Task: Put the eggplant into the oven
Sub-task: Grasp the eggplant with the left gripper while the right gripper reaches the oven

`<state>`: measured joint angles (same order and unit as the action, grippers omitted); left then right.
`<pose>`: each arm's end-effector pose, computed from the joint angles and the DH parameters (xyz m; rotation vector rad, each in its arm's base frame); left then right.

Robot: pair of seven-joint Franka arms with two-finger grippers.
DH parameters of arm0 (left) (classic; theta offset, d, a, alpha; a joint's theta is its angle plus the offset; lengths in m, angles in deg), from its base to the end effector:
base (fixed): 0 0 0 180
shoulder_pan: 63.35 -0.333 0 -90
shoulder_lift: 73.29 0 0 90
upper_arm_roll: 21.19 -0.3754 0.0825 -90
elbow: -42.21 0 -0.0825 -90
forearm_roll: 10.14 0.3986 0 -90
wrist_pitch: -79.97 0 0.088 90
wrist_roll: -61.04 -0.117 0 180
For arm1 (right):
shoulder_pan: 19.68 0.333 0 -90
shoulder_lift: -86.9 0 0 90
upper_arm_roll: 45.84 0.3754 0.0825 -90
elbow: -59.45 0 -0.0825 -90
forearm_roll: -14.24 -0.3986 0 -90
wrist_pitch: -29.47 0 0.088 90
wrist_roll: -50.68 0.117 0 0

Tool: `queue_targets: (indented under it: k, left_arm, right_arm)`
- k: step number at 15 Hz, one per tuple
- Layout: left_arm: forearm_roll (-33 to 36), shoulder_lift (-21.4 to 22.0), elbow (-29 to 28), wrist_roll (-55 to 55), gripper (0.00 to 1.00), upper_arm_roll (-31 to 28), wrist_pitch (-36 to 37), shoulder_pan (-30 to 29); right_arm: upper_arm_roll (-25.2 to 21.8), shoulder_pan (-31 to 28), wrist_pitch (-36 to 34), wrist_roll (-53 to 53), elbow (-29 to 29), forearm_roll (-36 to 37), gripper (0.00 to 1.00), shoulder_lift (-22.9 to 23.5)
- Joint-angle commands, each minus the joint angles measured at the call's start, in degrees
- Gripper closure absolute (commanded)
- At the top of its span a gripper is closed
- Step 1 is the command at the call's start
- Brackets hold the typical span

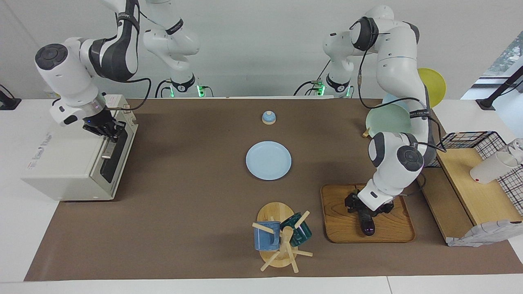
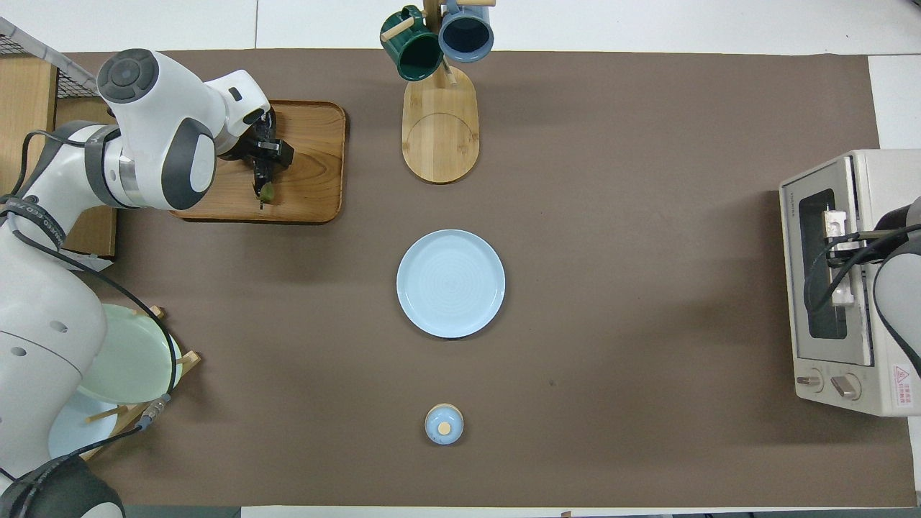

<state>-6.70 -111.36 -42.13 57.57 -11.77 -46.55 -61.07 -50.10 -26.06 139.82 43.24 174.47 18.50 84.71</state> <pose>0.7626 -0.1286 0.3282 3.0576 -0.3999 0.1188 0.5398 -0.1079 0.5121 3.0815 -0.0437 -0.0820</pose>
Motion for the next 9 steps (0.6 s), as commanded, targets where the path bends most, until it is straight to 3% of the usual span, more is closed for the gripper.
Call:
queue_targets:
  k: [1,4,6,9]
  left_arm:
    - [1.14,1.50,-1.54,-0.31,0.50,-0.28,1.18,0.18]
    - [0.61,1.50,0.48,-0.22,1.00,-0.28,4.42,0.18]
    - [0.26,2.02,1.45,-0.13,1.00,-0.10,6.63,0.01]
    - [-2.45,6.58,0.75,2.31,1.00,-0.10,10.14,0.18]
  right_arm:
    - [0.31,-0.04,2.14,-0.65,3.46,0.66,1.00,-0.79]
    - [0.39,2.85,6.88,1.28,6.17,0.13,1.00,-0.62]
    - [0.39,4.61,10.31,3.56,7.93,0.04,1.00,0.25]
    - [0.39,6.63,14.27,5.32,8.20,-0.04,1.00,3.06]
